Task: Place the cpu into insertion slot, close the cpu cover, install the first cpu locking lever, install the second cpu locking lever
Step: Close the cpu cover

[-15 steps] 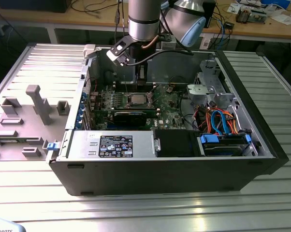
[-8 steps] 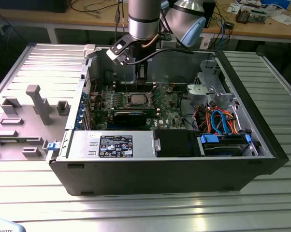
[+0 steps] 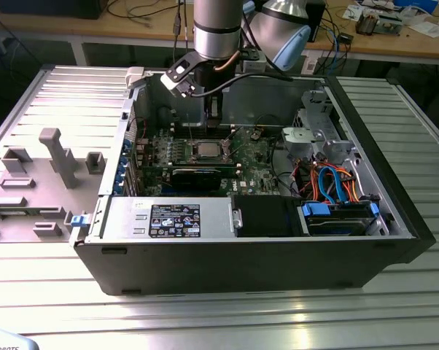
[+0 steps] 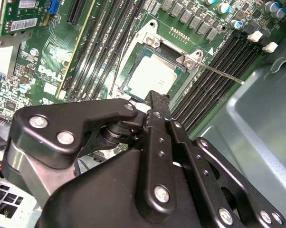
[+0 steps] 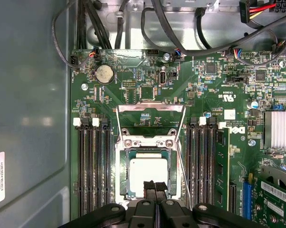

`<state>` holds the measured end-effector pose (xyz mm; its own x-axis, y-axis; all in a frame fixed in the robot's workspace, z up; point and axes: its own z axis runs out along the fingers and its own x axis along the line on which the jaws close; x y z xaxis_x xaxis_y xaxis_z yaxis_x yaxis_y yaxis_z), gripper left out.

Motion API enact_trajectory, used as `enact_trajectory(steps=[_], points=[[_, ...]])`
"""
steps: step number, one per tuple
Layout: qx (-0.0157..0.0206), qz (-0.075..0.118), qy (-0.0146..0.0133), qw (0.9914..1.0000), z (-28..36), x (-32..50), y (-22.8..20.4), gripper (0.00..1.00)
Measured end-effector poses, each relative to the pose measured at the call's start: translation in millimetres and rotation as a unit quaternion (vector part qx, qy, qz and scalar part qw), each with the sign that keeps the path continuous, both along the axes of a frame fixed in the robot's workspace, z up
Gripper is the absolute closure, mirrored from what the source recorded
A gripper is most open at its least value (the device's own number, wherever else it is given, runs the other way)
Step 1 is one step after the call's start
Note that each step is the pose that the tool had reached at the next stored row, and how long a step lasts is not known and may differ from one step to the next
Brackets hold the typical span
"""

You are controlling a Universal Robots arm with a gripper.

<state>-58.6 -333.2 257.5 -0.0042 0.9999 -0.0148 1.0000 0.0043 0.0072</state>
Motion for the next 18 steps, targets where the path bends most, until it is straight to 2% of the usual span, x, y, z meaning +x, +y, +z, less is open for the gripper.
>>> enact_trajectory(steps=[6, 8, 12, 18], points=[[-0.0009, 0.0, 0.0003, 1.0, 0.8, 2.4, 0.1, 0.89], [-0.0009, 0.0, 0.0002, 1.0, 3.5, 2.4, 0.1, 0.89], [-0.0011, 0.0, 0.0002, 1.0, 13.6, 2.4, 0.1, 0.89], [-0.0011, 0.0, 0.0002, 1.0, 16.0, 2.4, 0.1, 0.89]])
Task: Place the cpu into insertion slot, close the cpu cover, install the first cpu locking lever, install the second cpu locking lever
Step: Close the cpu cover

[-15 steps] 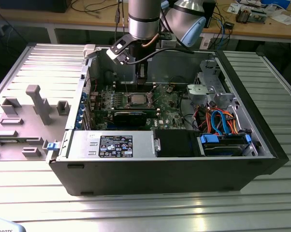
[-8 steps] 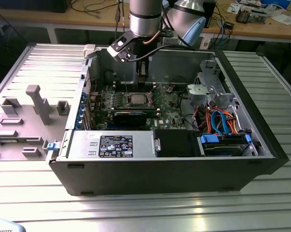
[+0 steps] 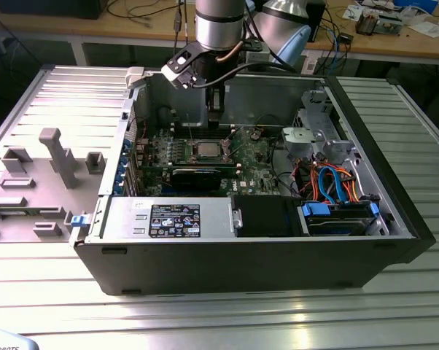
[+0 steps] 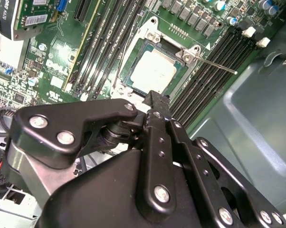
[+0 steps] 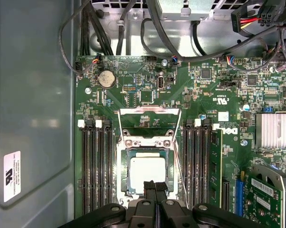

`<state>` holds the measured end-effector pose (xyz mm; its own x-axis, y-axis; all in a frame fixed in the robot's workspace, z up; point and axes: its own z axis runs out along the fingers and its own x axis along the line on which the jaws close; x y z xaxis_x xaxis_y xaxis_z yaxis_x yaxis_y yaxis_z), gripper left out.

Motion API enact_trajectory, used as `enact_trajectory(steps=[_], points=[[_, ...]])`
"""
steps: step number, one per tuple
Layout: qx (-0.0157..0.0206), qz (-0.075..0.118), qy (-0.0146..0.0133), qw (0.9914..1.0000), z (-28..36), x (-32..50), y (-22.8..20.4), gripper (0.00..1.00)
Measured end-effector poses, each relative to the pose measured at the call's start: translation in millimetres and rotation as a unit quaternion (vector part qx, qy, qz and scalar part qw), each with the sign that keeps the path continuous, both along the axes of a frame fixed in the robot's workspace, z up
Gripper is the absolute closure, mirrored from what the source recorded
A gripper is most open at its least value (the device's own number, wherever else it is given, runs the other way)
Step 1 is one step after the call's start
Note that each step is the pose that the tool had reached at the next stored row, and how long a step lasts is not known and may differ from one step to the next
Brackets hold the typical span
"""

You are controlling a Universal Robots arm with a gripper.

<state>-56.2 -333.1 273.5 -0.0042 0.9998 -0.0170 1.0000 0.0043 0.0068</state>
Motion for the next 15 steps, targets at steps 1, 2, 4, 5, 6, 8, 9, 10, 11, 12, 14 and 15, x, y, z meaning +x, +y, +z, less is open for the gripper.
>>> enact_trajectory(steps=[1, 2, 4, 5, 6, 8, 9, 10, 11, 12, 14, 15], points=[[0.0, 0.0, 0.0, 1.0, 0.0, 0.0, 0.0, 0.89], [0.0, 0.0, 0.0, 1.0, 0.0, 0.3, 0.0, 0.89], [0.0, 0.0, 0.0, 1.0, 0.0, 1.9, 0.0, 0.89], [0.0, 0.0, 0.0, 1.0, 0.0, 2.8, 0.0, 0.89], [0.0, 0.0, 0.0, 1.0, 0.0, 3.8, 0.0, 0.89], [0.0, 0.0, 0.0, 1.0, 0.0, 4.8, 0.0, 0.89], [0.0, 0.0, 0.0, 1.0, 0.0, 5.1, 0.0, 0.89], [0.0, 0.0, 0.0, 1.0, 0.0, 5.4, 0.0, 0.89], [0.0, 0.0, 0.0, 1.0, 0.0, 5.8, 0.0, 0.89], [0.0, 0.0, 0.0, 1.0, 0.0, 6.1, 0.0, 0.89], [0.0, 0.0, 0.0, 1.0, 0.0, 6.4, 0.0, 0.89], [0.0, 0.0, 0.0, 1.0, 0.0, 6.7, 0.0, 0.89]])
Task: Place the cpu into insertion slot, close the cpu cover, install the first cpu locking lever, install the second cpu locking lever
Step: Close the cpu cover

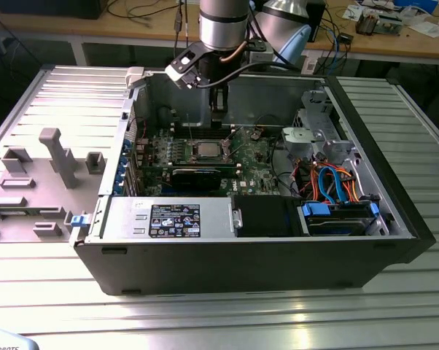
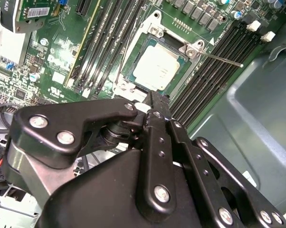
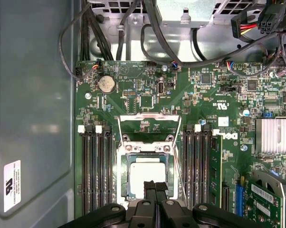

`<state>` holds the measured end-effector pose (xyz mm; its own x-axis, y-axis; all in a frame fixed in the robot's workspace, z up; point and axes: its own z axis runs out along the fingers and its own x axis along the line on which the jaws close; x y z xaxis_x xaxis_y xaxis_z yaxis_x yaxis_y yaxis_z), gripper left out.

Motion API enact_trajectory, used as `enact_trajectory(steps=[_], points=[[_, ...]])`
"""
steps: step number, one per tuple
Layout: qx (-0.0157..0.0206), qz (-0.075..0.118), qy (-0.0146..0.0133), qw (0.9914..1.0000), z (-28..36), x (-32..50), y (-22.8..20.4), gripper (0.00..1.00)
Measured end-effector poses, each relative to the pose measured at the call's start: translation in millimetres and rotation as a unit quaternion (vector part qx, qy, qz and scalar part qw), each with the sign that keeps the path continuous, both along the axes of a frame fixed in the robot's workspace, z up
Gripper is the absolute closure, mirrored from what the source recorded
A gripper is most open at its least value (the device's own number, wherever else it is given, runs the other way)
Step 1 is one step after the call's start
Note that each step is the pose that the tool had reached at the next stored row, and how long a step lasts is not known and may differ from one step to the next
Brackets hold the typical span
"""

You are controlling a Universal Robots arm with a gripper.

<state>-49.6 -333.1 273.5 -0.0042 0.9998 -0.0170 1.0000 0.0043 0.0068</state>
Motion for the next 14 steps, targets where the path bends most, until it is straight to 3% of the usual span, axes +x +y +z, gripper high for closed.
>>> enact_trajectory(steps=[14], points=[[0.0, 0.0, 0.0, 1.0, 0.0, 3.9, 0.0, 0.89]])
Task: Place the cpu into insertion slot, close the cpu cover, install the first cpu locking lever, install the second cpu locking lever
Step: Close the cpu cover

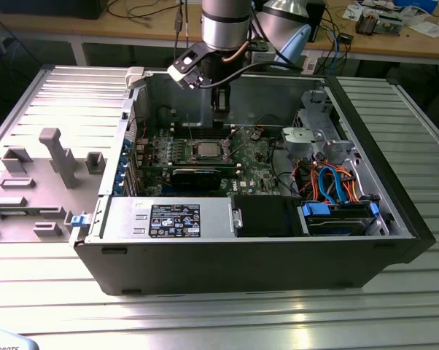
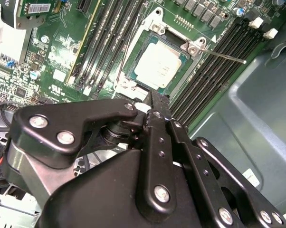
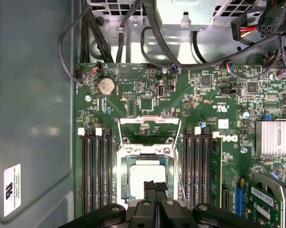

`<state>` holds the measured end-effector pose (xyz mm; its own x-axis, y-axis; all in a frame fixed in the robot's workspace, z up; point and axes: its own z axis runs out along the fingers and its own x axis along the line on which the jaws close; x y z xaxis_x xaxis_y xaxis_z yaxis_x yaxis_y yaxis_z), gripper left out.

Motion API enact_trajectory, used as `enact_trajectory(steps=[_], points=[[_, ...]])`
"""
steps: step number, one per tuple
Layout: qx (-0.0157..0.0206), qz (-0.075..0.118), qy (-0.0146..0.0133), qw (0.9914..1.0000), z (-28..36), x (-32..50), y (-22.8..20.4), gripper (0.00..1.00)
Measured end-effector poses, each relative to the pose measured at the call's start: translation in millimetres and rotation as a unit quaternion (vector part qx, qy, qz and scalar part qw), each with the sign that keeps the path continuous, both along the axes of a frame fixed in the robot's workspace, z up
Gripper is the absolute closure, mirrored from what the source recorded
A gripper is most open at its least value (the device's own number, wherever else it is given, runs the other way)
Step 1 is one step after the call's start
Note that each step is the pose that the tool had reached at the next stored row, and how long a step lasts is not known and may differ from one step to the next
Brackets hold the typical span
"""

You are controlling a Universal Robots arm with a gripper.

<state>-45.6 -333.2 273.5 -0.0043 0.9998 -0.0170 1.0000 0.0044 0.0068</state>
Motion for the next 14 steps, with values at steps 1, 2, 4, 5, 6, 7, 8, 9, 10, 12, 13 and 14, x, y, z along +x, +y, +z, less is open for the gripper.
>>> enact_trajectory(steps=[1, 2, 4, 5, 6, 7, 8, 9, 10, 12, 13, 14], points=[[0.0, 0.0, 0.0, 1.0, 0.0, 0.6, 0.0, 0.89], [0.0, 0.0, 0.0, 1.0, 0.0, 1.1, 0.0, 0.89], [0.0, 0.0, 0.0, 1.0, 0.0, 4.2, 0.0, 0.89], [0.0, 0.0, 0.0, 1.0, 0.0, 5.9, 0.0, 0.89], [0.0, 0.0, 0.0, 1.0, 0.0, 6.9, 0.0, 0.89], [0.0, 0.0, 0.0, 1.0, 0.0, 7.6, 0.0, 0.89], [0.0, 0.0, 0.0, 1.0, 0.0, 7.8, 0.0, 0.89], [0.0, 0.0, 0.0, 1.0, 0.0, 8.0, 0.0, 0.89], [0.0, 0.0, 0.0, 1.0, 0.0, 8.0, 0.0, 0.89], [0.0, 0.0, 0.0, 1.0, 0.0, 8.1, 0.0, 0.89], [0.0, 0.0, 0.0, 1.0, 0.0, 8.1, 0.0, 0.89], [0.0, 0.0, 0.0, 1.0, 0.0, 8.1, 0.0, 0.89]])
